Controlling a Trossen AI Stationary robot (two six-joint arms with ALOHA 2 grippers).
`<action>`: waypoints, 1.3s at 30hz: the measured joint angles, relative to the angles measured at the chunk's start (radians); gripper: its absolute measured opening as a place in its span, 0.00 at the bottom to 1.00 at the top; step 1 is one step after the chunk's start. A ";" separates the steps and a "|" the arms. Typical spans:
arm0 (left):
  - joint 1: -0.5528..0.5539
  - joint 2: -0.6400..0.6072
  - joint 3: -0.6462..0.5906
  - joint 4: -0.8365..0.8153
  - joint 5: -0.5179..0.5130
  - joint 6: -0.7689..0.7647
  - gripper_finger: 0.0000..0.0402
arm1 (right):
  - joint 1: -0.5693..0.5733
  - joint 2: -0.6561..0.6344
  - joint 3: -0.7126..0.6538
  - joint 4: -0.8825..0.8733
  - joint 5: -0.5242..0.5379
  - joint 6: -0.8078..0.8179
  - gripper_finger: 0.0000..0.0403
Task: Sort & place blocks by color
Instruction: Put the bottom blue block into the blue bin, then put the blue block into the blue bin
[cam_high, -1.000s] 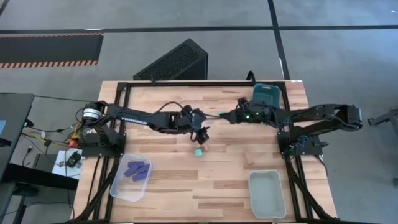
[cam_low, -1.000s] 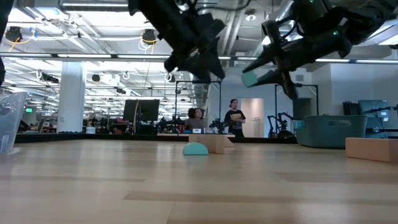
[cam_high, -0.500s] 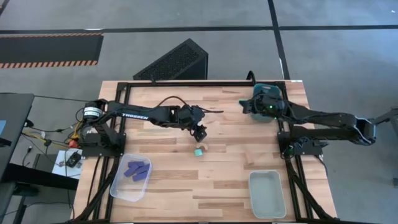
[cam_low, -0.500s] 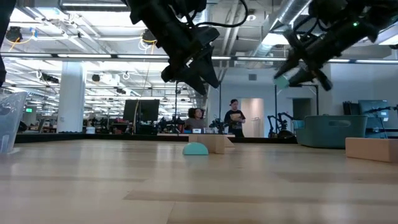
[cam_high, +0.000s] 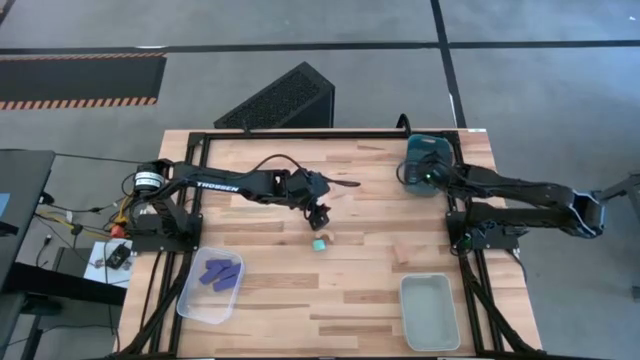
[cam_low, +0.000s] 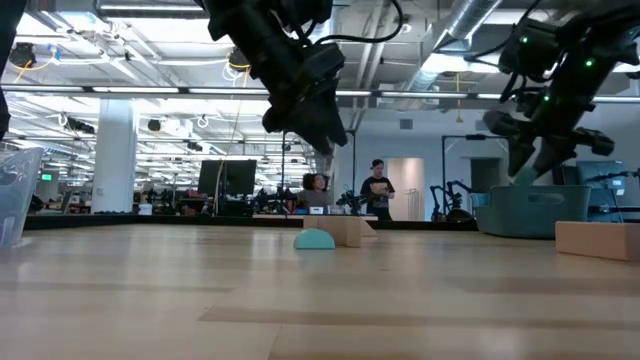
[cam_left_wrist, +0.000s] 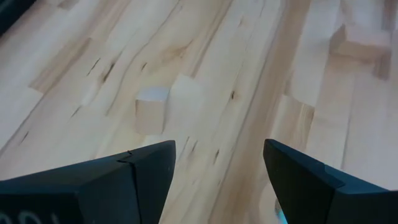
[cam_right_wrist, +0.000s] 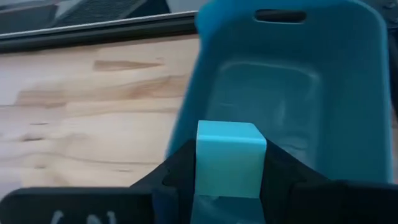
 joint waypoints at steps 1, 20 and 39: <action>0.000 0.001 0.000 -0.009 0.000 0.010 0.58 | -0.010 0.006 0.000 0.001 -0.001 -0.001 0.36; -0.021 0.005 -0.153 0.182 0.170 0.196 0.58 | -0.047 0.017 0.000 0.261 -0.294 -0.217 0.62; -0.081 0.004 -0.280 0.285 0.112 0.126 0.58 | 0.119 0.017 0.000 0.391 -0.304 -0.206 0.56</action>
